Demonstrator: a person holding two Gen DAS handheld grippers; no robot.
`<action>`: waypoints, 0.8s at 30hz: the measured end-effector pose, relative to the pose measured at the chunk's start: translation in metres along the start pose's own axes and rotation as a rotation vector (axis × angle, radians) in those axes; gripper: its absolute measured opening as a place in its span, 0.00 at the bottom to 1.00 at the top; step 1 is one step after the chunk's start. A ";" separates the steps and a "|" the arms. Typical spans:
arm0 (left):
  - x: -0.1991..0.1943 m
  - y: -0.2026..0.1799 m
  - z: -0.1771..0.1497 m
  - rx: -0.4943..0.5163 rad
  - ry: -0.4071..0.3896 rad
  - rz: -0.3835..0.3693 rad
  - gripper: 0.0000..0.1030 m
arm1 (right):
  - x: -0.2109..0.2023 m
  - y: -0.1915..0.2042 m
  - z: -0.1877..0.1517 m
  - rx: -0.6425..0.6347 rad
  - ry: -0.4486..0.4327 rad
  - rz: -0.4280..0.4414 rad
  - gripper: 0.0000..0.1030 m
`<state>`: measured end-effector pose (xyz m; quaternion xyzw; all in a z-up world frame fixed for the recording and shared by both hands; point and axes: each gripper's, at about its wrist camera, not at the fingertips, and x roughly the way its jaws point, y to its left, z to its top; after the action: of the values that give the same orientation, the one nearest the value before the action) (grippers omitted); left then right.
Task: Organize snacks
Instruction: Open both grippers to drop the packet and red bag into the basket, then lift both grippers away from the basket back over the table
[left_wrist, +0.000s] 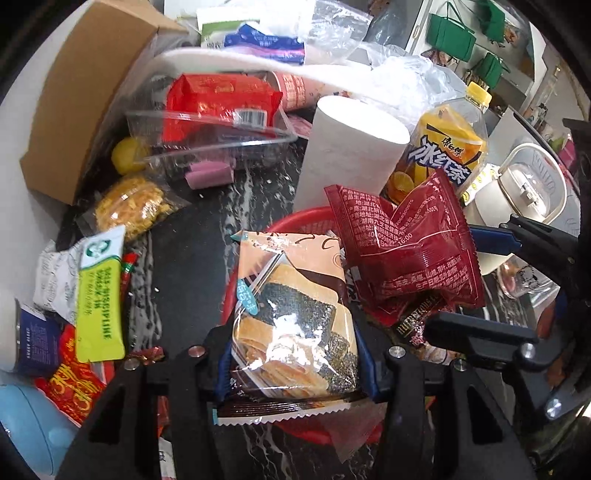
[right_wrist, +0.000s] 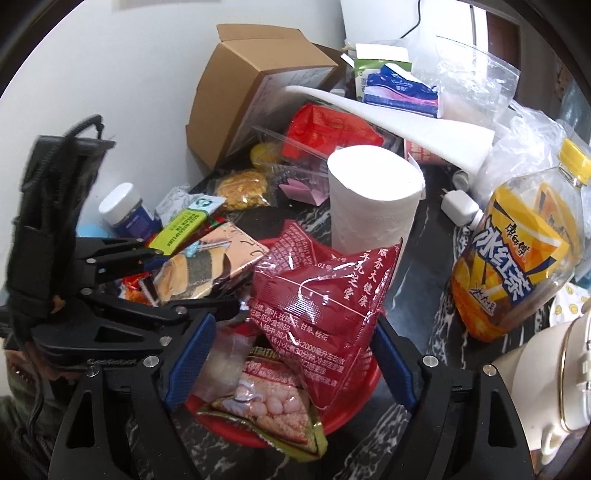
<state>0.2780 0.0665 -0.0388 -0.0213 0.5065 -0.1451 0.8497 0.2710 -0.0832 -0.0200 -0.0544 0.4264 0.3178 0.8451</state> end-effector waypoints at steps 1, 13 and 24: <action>0.001 0.001 0.000 -0.007 0.007 -0.010 0.50 | -0.002 0.001 0.000 -0.002 -0.004 0.008 0.82; -0.007 -0.006 0.000 0.031 -0.020 0.061 0.74 | -0.016 0.009 0.000 -0.045 -0.036 0.001 0.80; -0.015 -0.010 0.000 0.049 -0.036 0.108 0.74 | -0.019 0.010 -0.002 -0.058 -0.035 -0.026 0.80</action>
<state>0.2690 0.0605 -0.0238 0.0242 0.4878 -0.1108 0.8656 0.2555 -0.0854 -0.0048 -0.0789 0.4012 0.3198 0.8547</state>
